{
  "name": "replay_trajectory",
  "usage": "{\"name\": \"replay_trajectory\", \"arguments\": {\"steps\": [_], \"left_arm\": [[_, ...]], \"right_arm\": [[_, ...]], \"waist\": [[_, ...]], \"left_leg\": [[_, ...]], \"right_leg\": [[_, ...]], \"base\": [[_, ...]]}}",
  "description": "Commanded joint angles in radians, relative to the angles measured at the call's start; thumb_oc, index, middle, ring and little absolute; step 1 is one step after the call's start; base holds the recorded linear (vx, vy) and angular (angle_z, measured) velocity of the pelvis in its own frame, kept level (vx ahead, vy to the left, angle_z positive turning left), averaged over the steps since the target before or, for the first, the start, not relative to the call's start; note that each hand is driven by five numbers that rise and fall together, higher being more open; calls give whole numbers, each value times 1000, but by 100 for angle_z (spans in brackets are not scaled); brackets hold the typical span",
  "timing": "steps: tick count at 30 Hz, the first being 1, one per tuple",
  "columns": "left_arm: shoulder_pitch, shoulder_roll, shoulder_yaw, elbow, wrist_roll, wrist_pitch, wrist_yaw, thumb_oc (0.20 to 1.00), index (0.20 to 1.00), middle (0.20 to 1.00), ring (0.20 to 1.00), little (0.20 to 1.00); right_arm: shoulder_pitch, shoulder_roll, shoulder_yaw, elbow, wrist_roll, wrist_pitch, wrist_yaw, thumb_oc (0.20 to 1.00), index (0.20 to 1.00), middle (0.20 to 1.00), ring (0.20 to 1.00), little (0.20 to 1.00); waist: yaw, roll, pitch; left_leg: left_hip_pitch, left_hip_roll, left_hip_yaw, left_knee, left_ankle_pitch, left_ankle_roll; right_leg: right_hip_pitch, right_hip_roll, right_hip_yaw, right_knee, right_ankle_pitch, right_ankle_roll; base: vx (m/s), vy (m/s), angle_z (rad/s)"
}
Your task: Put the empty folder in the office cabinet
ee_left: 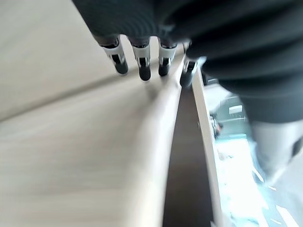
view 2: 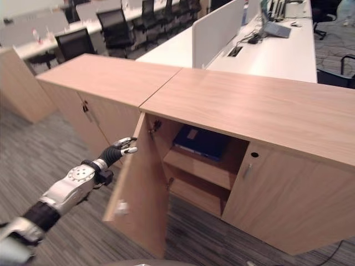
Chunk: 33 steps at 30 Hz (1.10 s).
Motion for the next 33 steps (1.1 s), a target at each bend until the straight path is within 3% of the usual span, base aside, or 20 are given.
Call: {"name": "replay_trajectory", "arguments": {"steps": [1, 11, 18, 22, 27, 29, 31, 33], "left_arm": [[-124, -328, -163, -138, -175, -74, -234, 1000, 1000, 1000, 1000, 1000], [-118, -322, -166, -241, -230, -77, -217, 1000, 1000, 1000, 1000, 1000], [12, -299, -107, -167, -219, -80, -233, 1000, 1000, 1000, 1000, 1000], [251, -275, 39, 5, -204, -80, -245, 1000, 1000, 1000, 1000, 1000], [375, -271, 169, 163, -64, -95, -220, 1000, 1000, 1000, 1000, 1000], [418, -317, 283, 359, 150, -144, -175, 1000, 1000, 1000, 1000, 1000], [420, -370, 343, 495, 205, -156, -144, 1000, 1000, 1000, 1000, 1000], [399, -444, 435, 640, 153, -186, -129, 1000, 1000, 1000, 1000, 1000]], "right_arm": [[-120, -5, 36, 50, -1, -32, -6, 1000, 1000, 1000, 1000, 1000], [-115, 53, 86, 50, -40, -42, -10, 1000, 1000, 1000, 1000, 1000], [-114, 67, 72, 48, -25, -42, -9, 1000, 1000, 1000, 1000, 1000], [-114, 62, 44, 39, -1, -35, 4, 1000, 1000, 1000, 1000, 1000], [-106, 54, -1, 58, 25, -27, 6, 1000, 1000, 1000, 1000, 1000], [-104, 51, -37, 72, 58, -26, 11, 1000, 1000, 1000, 1000, 1000], [-105, 56, -46, 81, 70, -24, 9, 1000, 1000, 1000, 1000, 1000], [-60, 99, -64, 90, 86, -30, 4, 1000, 1000, 1000, 1000, 1000]], "waist": [[-95, 6, 41], [-98, -10, 35], [-96, -15, 32], [-88, -19, 23], [-81, -23, 14], [-71, -32, 7], [-68, -39, 1], [-77, -44, 1]], "left_leg": [[13, 6, -30, 3, -105, -24], [31, 14, -25, 3, -112, -29], [37, 18, -18, 3, -118, -31], [39, 26, -3, 3, -120, -33], [38, 33, 6, 3, -118, -35], [37, 36, 7, 3, -116, -36], [34, 36, 8, 3, -114, -37], [34, 37, 14, 3, -112, -38]], "right_leg": [[2, 30, -55, 28, -43, 43], [23, 41, -49, 14, -48, 30], [25, 44, -43, 8, -50, 27], [20, 47, -30, 6, -50, 21], [16, 53, -24, 6, -52, 17], [13, 57, -21, 6, -53, 13], [11, 60, -21, 6, -54, 10], [9, 62, -16, 6, -53, 8]], "base": [[-11, -30, -4], [2, -18, -9], [-2, -5, -4], [-11, -23, -18], [-3, -11, -4], [-20, -40, -6], [-12, -32, -4], [-10, -18, 0]]}}
